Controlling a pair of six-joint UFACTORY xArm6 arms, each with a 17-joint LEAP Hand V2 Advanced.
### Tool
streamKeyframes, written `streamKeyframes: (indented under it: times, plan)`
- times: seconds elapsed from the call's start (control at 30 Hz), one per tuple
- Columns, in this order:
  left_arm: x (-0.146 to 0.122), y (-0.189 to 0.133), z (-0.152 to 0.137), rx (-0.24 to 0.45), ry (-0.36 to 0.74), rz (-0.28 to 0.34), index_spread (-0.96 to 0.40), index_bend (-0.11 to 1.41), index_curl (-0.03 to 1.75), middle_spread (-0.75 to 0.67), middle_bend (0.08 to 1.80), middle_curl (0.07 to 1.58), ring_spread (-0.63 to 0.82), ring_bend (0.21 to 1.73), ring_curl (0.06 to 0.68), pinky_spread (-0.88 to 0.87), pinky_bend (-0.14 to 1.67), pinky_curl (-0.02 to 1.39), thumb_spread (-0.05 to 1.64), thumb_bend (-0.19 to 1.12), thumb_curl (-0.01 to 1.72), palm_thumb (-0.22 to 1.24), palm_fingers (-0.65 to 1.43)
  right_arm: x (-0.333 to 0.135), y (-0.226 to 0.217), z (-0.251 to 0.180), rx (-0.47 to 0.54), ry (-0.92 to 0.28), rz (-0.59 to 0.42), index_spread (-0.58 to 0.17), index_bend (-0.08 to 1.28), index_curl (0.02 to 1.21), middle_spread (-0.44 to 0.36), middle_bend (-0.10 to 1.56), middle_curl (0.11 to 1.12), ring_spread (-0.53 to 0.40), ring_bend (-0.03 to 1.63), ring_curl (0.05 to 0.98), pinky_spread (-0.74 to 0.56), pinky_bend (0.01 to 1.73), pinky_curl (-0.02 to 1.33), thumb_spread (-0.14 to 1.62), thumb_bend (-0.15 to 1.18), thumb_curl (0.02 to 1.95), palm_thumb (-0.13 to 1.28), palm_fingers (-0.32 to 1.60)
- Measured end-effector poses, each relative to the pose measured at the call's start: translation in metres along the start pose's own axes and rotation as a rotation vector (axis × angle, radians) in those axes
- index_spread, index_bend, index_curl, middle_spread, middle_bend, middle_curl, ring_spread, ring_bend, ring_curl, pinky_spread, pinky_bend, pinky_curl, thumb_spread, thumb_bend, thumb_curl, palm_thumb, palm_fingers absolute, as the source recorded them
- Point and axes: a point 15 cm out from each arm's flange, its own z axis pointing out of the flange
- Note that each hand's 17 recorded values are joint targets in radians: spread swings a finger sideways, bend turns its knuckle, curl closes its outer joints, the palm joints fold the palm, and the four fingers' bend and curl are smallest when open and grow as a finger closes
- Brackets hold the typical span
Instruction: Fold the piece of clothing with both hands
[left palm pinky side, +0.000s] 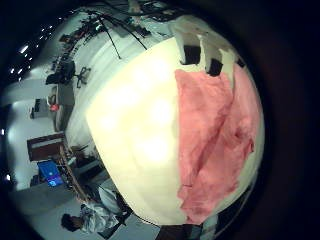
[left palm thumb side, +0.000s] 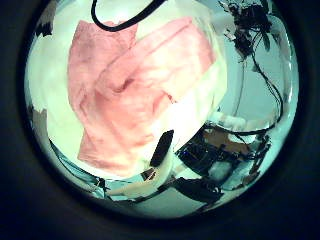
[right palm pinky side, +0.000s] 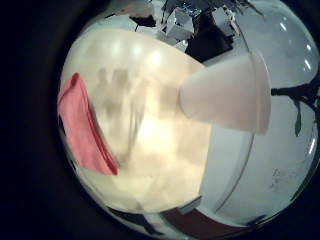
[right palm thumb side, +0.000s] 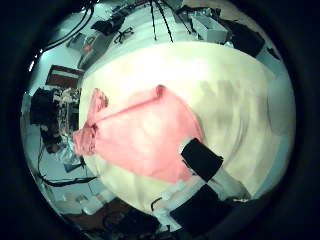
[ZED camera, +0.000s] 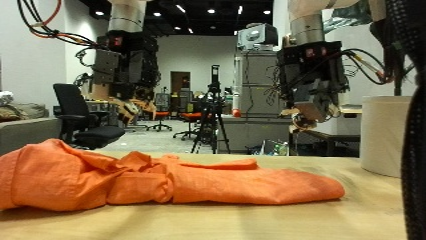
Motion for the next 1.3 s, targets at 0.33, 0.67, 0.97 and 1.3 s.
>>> streamKeyframes:
  times: [0.33,0.67,0.97,1.3]
  plan:
    - [0.048,0.038,0.006,-0.042,0.146,0.005,-0.06,0.14,0.36,0.27,0.16,0.33,0.45,0.5,0.3,0.52,0.26,0.43,0.93,-0.03,0.29,0.18,-0.08,-0.01,0.044,-0.007,-0.14,-0.009,-0.172,-0.399,0.18,0.41,-0.099,0.31,0.36,0.14,0.46,0.228,0.31,0.43,0.33,1.14,-0.03,0.27,0.47,0.01]
    - [0.07,0.064,0.051,-0.101,0.185,-0.003,-0.05,0.15,0.32,0.28,0.16,0.28,0.48,0.47,0.271,0.53,0.24,0.38,0.94,-0.03,0.3,0.17,-0.06,-0.028,0.061,0.023,-0.206,-0.023,-0.206,-0.394,0.17,0.35,-0.072,0.25,0.34,0.167,0.39,0.218,0.31,0.37,0.31,1.11,-0.02,0.26,0.48,0.04]
    - [0.095,0.057,0.059,-0.052,0.165,-0.076,-0.04,0.17,0.32,0.26,0.17,0.26,0.49,0.45,0.254,0.53,0.22,0.35,0.94,-0.03,0.3,0.18,-0.03,-0.043,0.06,0.027,-0.212,-0.022,-0.218,-0.39,0.17,0.32,-0.048,0.21,0.34,0.172,0.34,0.219,0.31,0.33,0.31,1.1,-0.02,0.27,0.5,0.06]
    - [0.105,0.053,0.075,-0.049,0.115,-0.077,-0.04,0.17,0.32,0.25,0.17,0.26,0.48,0.45,0.249,0.52,0.22,0.34,0.95,-0.02,0.3,0.19,-0.02,-0.068,0.061,0.076,-0.281,-0.02,-0.27,-0.385,0.16,0.3,-0.039,0.19,0.34,0.174,0.31,0.222,0.31,0.3,0.31,1.05,-0.02,0.29,0.54,0.07]
